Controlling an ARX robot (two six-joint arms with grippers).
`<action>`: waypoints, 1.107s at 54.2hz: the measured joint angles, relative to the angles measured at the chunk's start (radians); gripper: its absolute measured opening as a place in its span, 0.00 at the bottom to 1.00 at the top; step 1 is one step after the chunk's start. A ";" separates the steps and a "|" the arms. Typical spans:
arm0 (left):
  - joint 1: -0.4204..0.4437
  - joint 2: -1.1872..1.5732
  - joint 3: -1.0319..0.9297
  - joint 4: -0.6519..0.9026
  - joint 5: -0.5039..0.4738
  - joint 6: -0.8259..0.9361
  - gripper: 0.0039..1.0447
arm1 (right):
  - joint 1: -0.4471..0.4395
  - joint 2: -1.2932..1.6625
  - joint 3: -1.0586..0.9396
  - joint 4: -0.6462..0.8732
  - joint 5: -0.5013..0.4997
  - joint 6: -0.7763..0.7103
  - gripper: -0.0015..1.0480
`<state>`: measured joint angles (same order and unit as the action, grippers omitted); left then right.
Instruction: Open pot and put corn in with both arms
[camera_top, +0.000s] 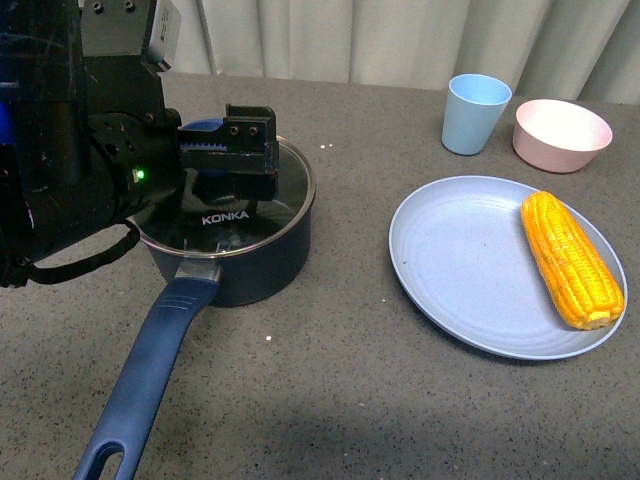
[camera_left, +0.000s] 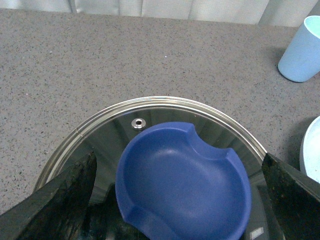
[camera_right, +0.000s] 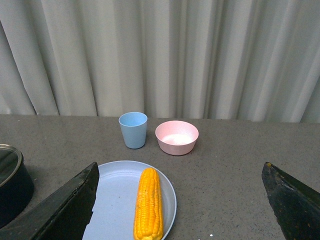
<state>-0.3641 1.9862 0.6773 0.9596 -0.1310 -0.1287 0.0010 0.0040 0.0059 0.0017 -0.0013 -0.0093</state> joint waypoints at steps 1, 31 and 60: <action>0.000 0.002 0.000 0.001 0.000 0.000 0.94 | 0.000 0.000 0.000 0.000 0.000 0.000 0.91; 0.000 0.031 0.020 0.010 0.023 -0.011 0.60 | 0.000 0.000 0.000 0.000 0.000 0.000 0.91; 0.169 -0.180 -0.082 0.073 0.051 -0.037 0.59 | 0.000 0.000 0.000 0.000 0.000 0.000 0.91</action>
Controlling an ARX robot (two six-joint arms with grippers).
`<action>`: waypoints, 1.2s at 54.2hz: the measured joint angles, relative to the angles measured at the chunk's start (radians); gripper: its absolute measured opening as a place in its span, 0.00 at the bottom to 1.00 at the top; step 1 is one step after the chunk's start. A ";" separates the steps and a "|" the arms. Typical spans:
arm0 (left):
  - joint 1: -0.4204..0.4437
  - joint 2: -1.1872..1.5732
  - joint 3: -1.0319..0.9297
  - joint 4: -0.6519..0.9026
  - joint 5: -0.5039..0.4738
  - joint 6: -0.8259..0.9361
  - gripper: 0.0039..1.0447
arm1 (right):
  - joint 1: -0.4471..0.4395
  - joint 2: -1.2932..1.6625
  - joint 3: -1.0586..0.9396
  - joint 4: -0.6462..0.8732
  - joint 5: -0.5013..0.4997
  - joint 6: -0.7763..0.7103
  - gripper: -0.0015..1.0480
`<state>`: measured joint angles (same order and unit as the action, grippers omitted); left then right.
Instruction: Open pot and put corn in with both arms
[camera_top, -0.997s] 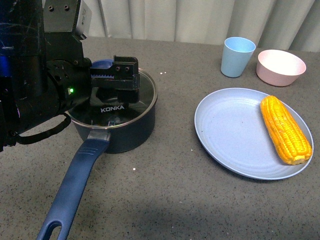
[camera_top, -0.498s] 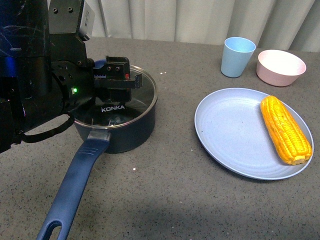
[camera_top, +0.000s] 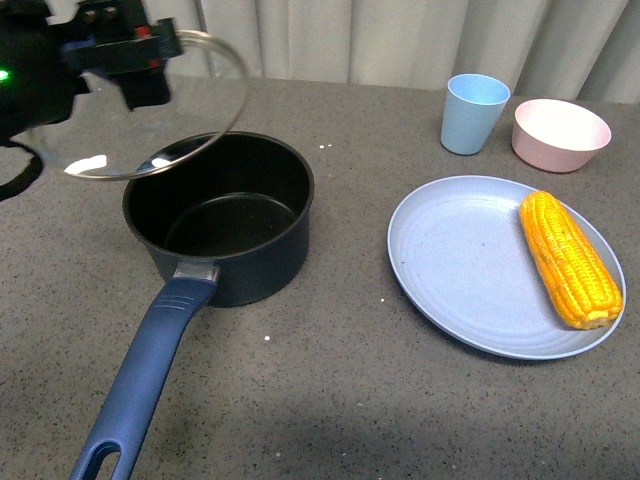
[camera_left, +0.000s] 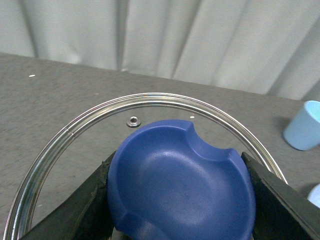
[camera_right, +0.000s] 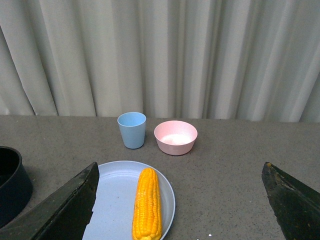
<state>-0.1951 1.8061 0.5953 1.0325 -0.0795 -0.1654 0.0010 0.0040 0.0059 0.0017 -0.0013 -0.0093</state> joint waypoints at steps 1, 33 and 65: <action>0.010 0.002 -0.005 0.008 0.006 0.003 0.59 | 0.000 0.000 0.000 0.000 0.000 0.000 0.91; 0.293 0.282 -0.007 0.232 0.109 0.048 0.59 | 0.000 0.000 0.000 0.000 0.000 0.000 0.91; 0.279 0.549 0.068 0.322 0.087 0.022 0.59 | 0.000 0.000 0.000 0.000 0.000 0.000 0.91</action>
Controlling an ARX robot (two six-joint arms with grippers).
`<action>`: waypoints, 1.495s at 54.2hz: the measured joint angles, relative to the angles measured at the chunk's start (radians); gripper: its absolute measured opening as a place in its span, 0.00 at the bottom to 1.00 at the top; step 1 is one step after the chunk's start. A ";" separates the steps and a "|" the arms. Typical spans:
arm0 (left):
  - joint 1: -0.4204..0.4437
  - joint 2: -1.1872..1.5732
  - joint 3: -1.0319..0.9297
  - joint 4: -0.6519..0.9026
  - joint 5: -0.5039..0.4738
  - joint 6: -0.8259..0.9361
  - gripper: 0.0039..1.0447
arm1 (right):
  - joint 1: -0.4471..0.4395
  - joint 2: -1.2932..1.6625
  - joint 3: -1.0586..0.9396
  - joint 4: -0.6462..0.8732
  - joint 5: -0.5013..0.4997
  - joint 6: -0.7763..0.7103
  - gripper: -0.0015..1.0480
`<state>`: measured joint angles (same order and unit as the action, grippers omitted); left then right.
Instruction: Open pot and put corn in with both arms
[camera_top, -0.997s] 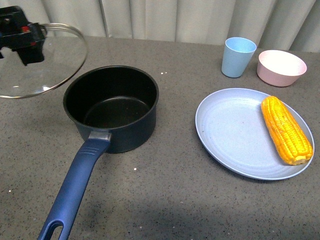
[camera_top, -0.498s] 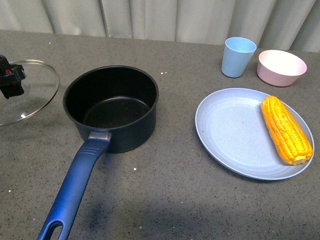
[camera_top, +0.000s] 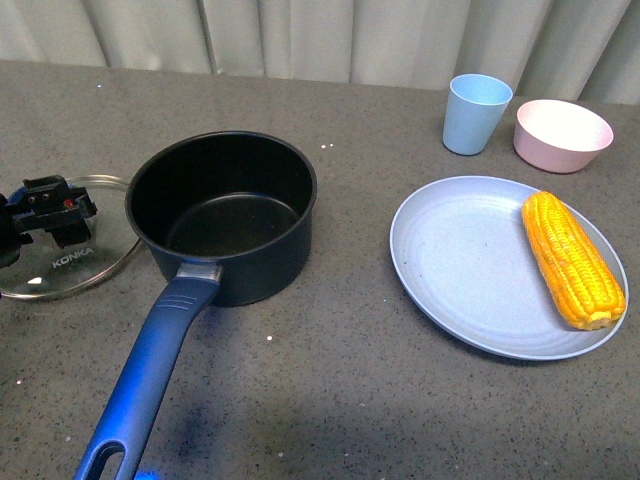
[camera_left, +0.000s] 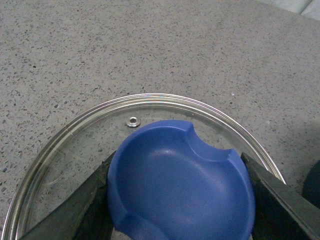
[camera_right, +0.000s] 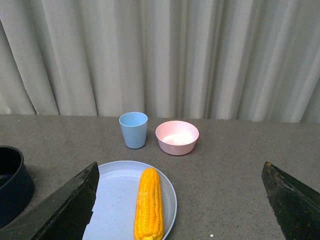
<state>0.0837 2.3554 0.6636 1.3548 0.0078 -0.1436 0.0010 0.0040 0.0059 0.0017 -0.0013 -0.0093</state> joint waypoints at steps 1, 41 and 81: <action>0.000 0.005 0.002 0.002 -0.004 0.000 0.59 | 0.000 0.000 0.000 0.000 0.000 0.000 0.91; 0.002 -0.014 0.003 0.003 -0.002 -0.008 0.93 | 0.000 0.000 0.000 0.000 0.000 0.000 0.91; -0.050 -1.089 -0.505 -0.419 -0.158 0.039 0.94 | 0.000 0.000 0.000 0.000 0.000 0.000 0.91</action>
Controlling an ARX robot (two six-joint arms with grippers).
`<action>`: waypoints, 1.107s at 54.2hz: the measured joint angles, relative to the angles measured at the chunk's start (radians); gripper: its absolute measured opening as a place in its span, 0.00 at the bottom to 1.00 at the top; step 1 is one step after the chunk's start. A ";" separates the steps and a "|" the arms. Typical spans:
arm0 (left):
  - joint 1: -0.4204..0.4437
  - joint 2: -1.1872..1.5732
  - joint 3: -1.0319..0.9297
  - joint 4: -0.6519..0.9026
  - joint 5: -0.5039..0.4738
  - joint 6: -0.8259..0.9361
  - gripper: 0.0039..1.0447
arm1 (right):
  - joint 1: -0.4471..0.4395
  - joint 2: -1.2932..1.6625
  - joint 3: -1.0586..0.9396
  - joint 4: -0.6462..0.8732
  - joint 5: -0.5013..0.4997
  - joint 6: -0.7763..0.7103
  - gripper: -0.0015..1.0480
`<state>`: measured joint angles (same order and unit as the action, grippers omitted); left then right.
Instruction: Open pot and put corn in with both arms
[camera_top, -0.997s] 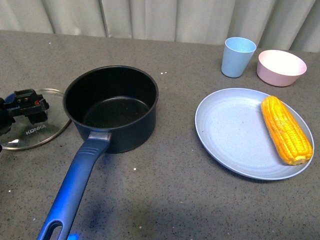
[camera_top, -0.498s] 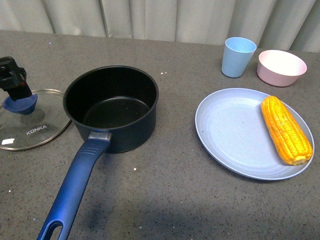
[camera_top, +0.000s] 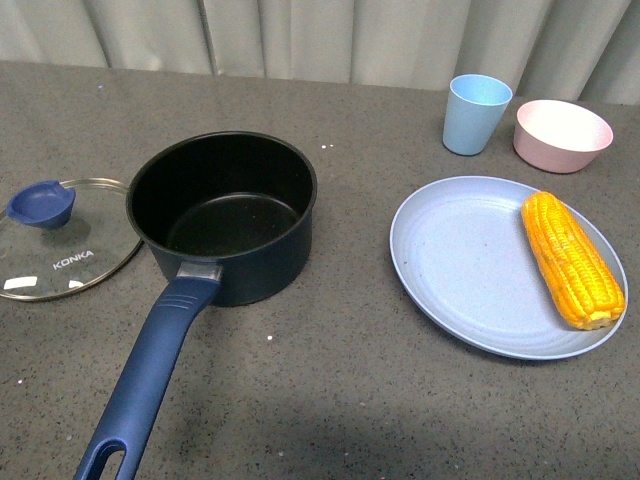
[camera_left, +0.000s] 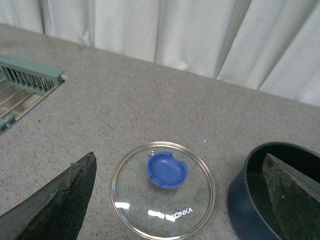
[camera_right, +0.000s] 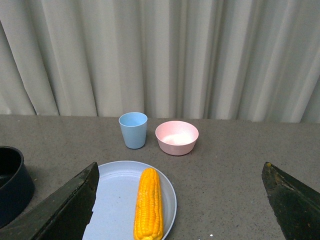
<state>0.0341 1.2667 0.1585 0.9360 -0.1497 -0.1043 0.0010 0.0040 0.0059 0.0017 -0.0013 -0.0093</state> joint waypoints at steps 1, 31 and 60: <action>0.000 -0.019 -0.002 -0.001 -0.002 0.003 0.94 | 0.000 0.000 0.000 0.000 0.000 0.000 0.91; -0.035 -0.440 -0.132 -0.149 0.149 0.097 0.04 | 0.000 0.000 0.000 0.000 0.000 0.000 0.91; -0.035 -0.784 -0.139 -0.455 0.150 0.097 0.03 | 0.000 0.000 0.000 0.000 0.000 0.000 0.91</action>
<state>-0.0006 0.4831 0.0196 0.4805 0.0002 -0.0074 0.0010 0.0040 0.0059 0.0017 -0.0010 -0.0093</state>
